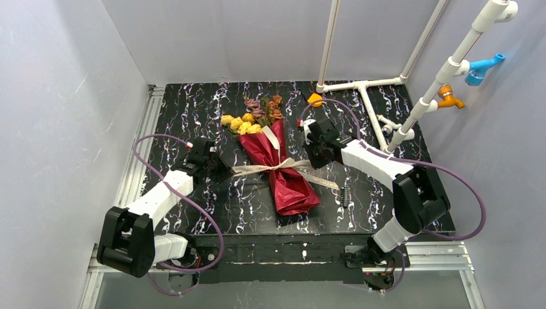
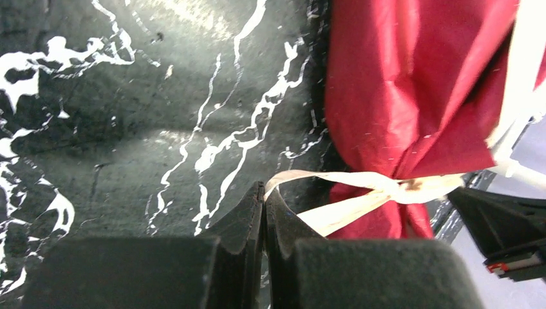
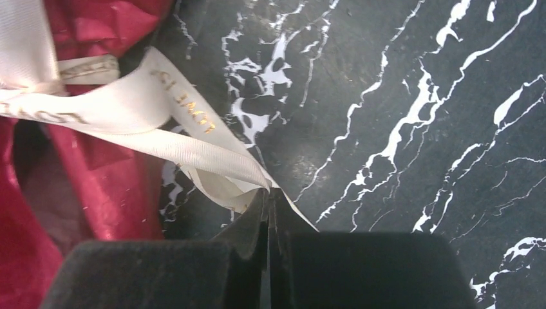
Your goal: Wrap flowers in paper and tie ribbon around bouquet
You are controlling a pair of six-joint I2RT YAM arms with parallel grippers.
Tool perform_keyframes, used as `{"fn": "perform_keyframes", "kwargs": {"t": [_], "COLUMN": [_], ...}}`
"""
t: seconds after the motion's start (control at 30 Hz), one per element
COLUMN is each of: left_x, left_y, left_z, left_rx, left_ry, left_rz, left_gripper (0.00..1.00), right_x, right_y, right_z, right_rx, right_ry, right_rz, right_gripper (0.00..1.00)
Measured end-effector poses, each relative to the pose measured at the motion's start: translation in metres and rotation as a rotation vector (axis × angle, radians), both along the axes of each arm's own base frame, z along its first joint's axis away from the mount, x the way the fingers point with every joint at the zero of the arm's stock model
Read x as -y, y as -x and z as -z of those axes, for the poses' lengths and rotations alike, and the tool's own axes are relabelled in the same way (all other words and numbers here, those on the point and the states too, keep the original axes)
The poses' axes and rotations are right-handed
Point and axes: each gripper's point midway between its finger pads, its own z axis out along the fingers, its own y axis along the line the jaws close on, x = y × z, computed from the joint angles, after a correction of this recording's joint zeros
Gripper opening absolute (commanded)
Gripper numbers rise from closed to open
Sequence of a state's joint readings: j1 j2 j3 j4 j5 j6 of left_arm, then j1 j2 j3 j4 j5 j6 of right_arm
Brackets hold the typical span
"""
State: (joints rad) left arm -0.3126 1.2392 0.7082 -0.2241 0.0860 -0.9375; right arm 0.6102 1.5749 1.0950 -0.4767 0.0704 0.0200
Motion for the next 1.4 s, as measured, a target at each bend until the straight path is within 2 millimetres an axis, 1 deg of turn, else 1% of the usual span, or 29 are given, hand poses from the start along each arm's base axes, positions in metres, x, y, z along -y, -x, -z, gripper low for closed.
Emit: {"fn": "perform_keyframes", "kwargs": {"t": [0.1,0.23,0.27,0.33,0.53,0.6,0.77,0.87,0.97,1.03,1.1,1.17,1.2,1.23,1.27,1.3,1.37,1.4], "left_x": [-0.005,-0.014,-0.017,-0.022,-0.044,-0.053,-0.077,-0.091,-0.105,-0.113,-0.116,-0.119,-0.12,-0.12,-0.12,-0.119,-0.118,-0.118], "left_y": [0.012,0.025,0.027,0.028,0.021,0.02,0.015,0.0,-0.021,-0.033,-0.037,-0.036,-0.034,-0.033,-0.031,-0.029,-0.023,-0.019], "left_z": [0.011,0.025,0.027,0.027,0.023,0.022,0.021,0.013,0.0,-0.009,-0.012,-0.012,-0.01,-0.009,-0.006,-0.004,0.004,0.009], "left_rx": [-0.021,-0.044,-0.044,-0.034,-0.013,-0.015,-0.026,-0.03,-0.012,0.008,0.02,0.017,0.01,0.005,-0.002,-0.008,-0.028,-0.044], "left_ry": [-0.012,-0.023,-0.018,-0.005,0.003,0.013,0.012,-0.02,-0.059,-0.083,-0.098,-0.106,-0.107,-0.107,-0.104,-0.101,-0.094,-0.091], "left_rz": [0.003,0.002,-0.001,-0.009,-0.039,-0.051,-0.095,-0.106,-0.113,-0.108,-0.103,-0.099,-0.099,-0.098,-0.096,-0.096,-0.094,-0.095], "left_gripper": [0.0,0.0,0.0,0.0,0.0,0.0,0.0,0.0,0.0,0.0,0.0,0.0,0.0,0.0,0.04,0.12,0.26,0.29], "right_x": [0.012,0.029,0.032,0.031,0.02,0.014,-0.011,-0.028,-0.045,-0.051,-0.054,-0.056,-0.056,-0.057,-0.057,-0.058,-0.057,-0.055], "right_y": [-0.007,-0.023,-0.025,-0.027,-0.018,-0.015,-0.008,-0.003,-0.007,-0.013,-0.019,-0.023,-0.023,-0.024,-0.024,-0.024,-0.024,-0.024], "right_z": [0.007,0.007,0.006,0.006,0.012,0.012,0.005,0.003,0.001,-0.001,-0.004,-0.005,-0.005,-0.004,-0.003,-0.002,0.003,0.004], "right_rx": [0.0,0.007,0.008,0.008,-0.024,-0.039,-0.054,-0.053,-0.047,-0.039,-0.026,-0.016,-0.016,-0.016,-0.018,-0.024,-0.035,-0.039], "right_ry": [-0.009,-0.04,-0.049,-0.071,-0.124,-0.157,-0.239,-0.233,-0.238,-0.244,-0.251,-0.26,-0.263,-0.265,-0.266,-0.267,-0.261,-0.255], "right_rz": [0.025,0.075,0.083,0.079,0.04,0.022,-0.024,-0.055,-0.068,-0.061,-0.051,-0.044,-0.042,-0.04,-0.037,-0.03,-0.016,-0.008], "right_gripper": [0.01,0.01,0.01,0.01,0.01,0.01,0.01,0.01,0.01,0.01,0.01,0.01,0.03,0.12,0.23,0.33,0.42,0.47]}}
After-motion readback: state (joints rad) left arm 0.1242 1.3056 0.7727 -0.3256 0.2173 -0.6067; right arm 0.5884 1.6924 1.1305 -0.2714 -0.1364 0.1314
